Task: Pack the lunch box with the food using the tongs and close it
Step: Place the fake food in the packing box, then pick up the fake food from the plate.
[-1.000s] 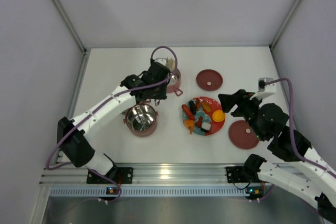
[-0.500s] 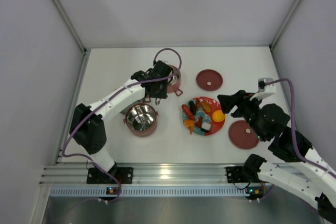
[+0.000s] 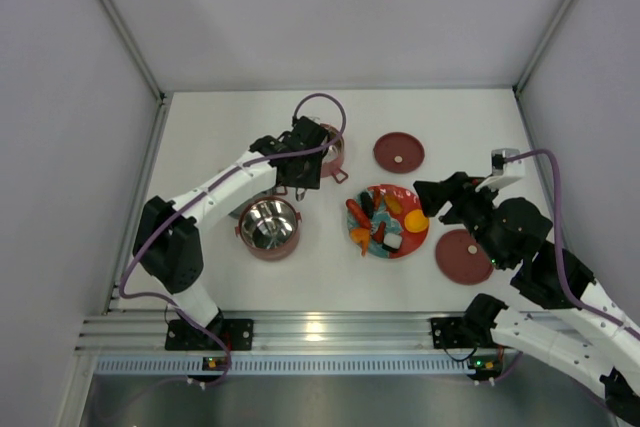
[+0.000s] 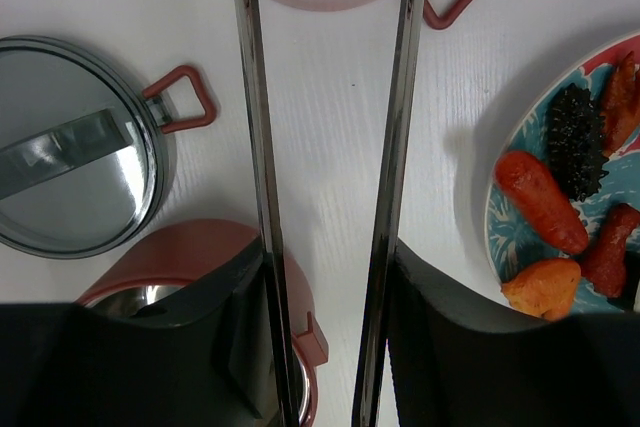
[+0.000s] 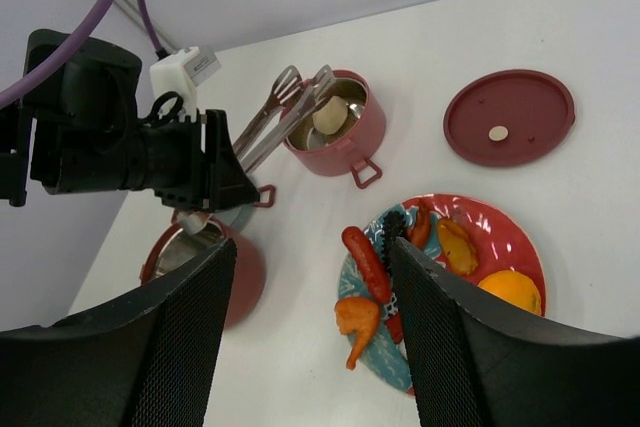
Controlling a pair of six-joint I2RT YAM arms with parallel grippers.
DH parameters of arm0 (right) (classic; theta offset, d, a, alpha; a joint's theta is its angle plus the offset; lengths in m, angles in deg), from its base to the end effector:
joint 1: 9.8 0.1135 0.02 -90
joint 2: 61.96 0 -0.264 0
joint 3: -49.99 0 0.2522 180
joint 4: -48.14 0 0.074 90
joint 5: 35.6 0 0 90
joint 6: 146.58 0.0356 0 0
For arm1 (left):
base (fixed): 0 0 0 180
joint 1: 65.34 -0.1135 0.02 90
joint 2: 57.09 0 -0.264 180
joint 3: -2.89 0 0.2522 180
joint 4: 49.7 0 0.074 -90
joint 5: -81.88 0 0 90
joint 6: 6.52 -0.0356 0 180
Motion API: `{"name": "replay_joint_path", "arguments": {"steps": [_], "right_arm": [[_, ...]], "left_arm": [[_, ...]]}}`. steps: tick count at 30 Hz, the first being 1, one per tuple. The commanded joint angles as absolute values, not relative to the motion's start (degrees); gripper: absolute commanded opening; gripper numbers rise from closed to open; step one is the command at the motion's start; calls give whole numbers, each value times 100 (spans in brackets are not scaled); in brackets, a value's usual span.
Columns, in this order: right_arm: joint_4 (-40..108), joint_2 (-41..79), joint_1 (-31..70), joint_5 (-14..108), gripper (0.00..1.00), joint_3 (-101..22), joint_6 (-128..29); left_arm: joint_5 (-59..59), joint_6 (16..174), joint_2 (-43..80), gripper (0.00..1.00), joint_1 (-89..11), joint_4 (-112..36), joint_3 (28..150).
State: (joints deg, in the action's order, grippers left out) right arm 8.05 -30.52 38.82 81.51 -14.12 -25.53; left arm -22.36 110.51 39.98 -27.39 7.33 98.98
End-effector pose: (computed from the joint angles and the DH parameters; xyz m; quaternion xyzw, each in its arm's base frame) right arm 0.0861 0.0732 0.3737 0.0413 0.7455 0.2757 0.6054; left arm 0.2910 -0.2158 0.2792 0.0568 0.9528 -0.0464 0.2946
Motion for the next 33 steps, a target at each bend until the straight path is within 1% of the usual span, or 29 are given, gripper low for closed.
{"name": "replay_joint_path", "arguments": {"steps": [1,12,18,21,24,29,31,33], "right_arm": [[819,-3111,3968,8138,63,-1466,-2546],[871,-3059,3977,8138,63,-1475,-2564],[871,-3023,3977,8155,63,-1519,-2573],[845,-3015,3977,8155,63,-1545,-2573],[775,-3015,3977,8208,63,-1606,-2581],[634,-3050,3977,8313,63,-1738,-2634],[494,-3093,3977,8392,63,-1878,-2643],[380,-3129,3977,8471,63,-2001,-2643]], "left_arm": [[-2157,11020,3906,47,-2773,432,9787],[-1858,10862,3511,46,-2711,475,9742],[-1885,10712,3247,49,-2290,747,10032],[-1850,10625,3194,51,-1895,879,10208],[-1884,10554,3229,52,-1246,1108,10357],[-1920,10703,3150,53,-629,1161,10192],[-1955,10756,3080,57,-357,1109,10051],[-1981,10782,3080,58,-50,1047,9980]]}}
